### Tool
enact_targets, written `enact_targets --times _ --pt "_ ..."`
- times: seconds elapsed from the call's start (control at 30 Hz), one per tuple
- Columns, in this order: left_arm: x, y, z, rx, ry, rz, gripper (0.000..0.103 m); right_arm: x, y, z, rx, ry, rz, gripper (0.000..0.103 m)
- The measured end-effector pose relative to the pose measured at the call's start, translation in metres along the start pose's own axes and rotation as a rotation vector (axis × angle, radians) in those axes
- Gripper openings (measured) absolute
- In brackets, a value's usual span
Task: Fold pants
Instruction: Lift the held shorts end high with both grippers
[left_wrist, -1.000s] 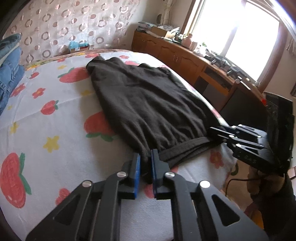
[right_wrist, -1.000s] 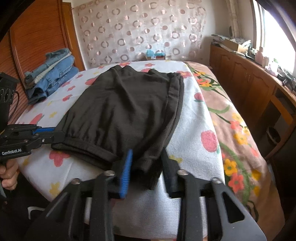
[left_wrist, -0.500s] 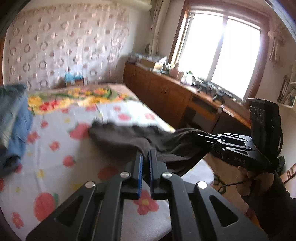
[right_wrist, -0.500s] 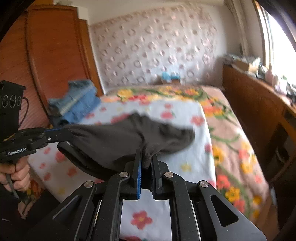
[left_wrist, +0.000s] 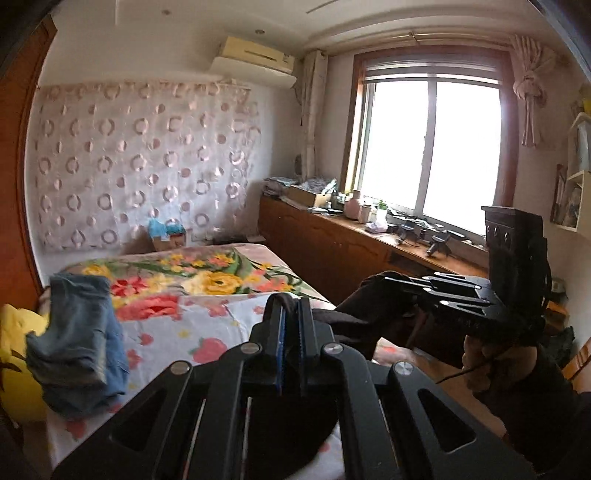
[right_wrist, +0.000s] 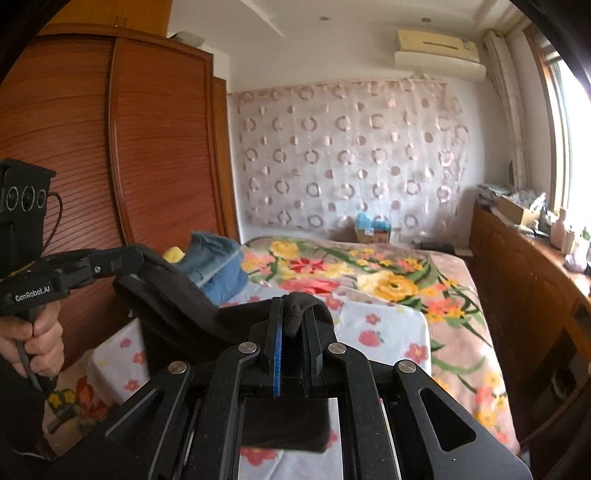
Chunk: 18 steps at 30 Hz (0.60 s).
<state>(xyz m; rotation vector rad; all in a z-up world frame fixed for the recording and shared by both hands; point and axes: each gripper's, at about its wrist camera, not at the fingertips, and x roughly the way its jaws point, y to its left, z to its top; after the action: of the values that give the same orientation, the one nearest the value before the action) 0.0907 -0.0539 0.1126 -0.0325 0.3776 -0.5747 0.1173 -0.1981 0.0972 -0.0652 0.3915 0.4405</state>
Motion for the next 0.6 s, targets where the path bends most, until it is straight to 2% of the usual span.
enact_targets --times 0.13,0.23,0.3,0.47,0.6 --pt "0.015 0.024 -0.003 -0.018 0.024 0.042 0.002 0.028 0.002 0.007 -0.004 0.026 0.024 0.005" --pt "0.039 0.047 0.0 -0.015 0.046 0.081 0.002 0.061 0.002 0.015 -0.039 0.052 0.01 0.005" --pt "0.06 0.069 0.012 -0.02 0.047 0.114 0.002 0.086 0.002 0.027 -0.064 0.064 -0.011 0.005" --pt "0.082 0.087 0.046 0.008 0.038 0.148 0.002 0.126 -0.005 0.065 -0.065 0.045 -0.053 0.005" --pt "0.096 0.098 0.029 0.03 0.101 0.159 0.002 0.144 -0.005 0.059 -0.071 0.095 -0.045 0.005"
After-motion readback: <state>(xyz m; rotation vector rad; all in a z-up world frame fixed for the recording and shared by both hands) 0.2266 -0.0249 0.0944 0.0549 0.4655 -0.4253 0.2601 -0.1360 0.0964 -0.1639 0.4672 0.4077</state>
